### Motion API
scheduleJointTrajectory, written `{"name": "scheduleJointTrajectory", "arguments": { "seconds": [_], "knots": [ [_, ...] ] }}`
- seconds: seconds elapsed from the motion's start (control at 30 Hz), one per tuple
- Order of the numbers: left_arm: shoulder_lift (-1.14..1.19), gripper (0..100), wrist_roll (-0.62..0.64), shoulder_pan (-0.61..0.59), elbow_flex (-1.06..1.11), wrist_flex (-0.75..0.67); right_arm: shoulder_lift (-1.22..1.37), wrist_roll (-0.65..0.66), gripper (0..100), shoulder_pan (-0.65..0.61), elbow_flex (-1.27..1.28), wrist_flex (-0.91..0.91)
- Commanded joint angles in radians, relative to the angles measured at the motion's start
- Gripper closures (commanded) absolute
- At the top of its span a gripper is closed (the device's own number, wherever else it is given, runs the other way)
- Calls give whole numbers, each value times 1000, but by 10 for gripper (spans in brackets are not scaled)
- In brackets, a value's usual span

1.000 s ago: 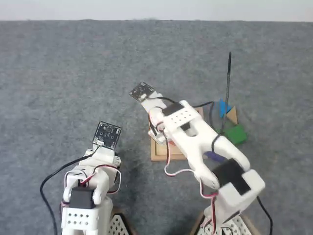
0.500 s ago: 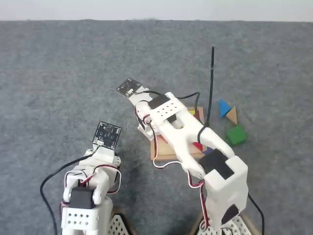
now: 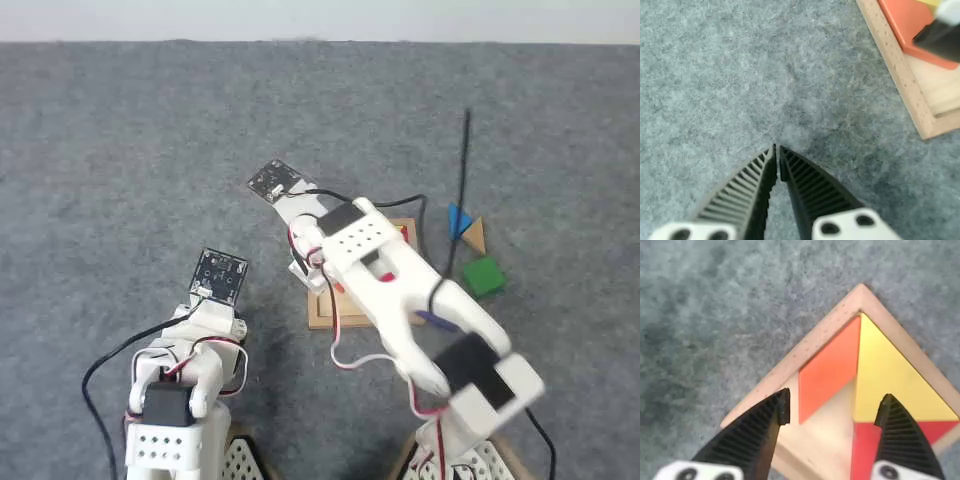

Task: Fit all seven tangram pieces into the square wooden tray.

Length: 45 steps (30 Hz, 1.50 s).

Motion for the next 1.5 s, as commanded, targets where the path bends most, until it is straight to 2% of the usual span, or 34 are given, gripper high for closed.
{"name": "scheduleJointTrajectory", "arguments": {
  "seconds": [0.0,0.17,0.4,0.57,0.63,0.8,0.9,1.23,1.37,1.47],
  "knots": [
    [-25,987,8,-5,-12,5,-180,-6,707,44,64,12],
    [-25,987,8,-5,-12,5,-351,-5,705,150,255,-36],
    [-25,987,8,-5,-12,5,-432,-5,706,168,463,-180],
    [-25,987,8,-5,-12,5,-441,0,706,182,462,-170],
    [-25,987,8,-5,-12,5,-443,26,707,248,433,-120],
    [-25,987,8,-5,-12,5,-421,31,707,509,299,58],
    [-25,987,8,-5,-12,5,-377,32,707,598,259,143],
    [-25,987,8,-5,-12,5,-275,-25,706,650,247,140],
    [-25,987,8,-5,-12,5,-237,-64,705,713,180,113],
    [-25,987,8,-5,-12,5,-180,-75,705,710,98,114]
  ]
}}
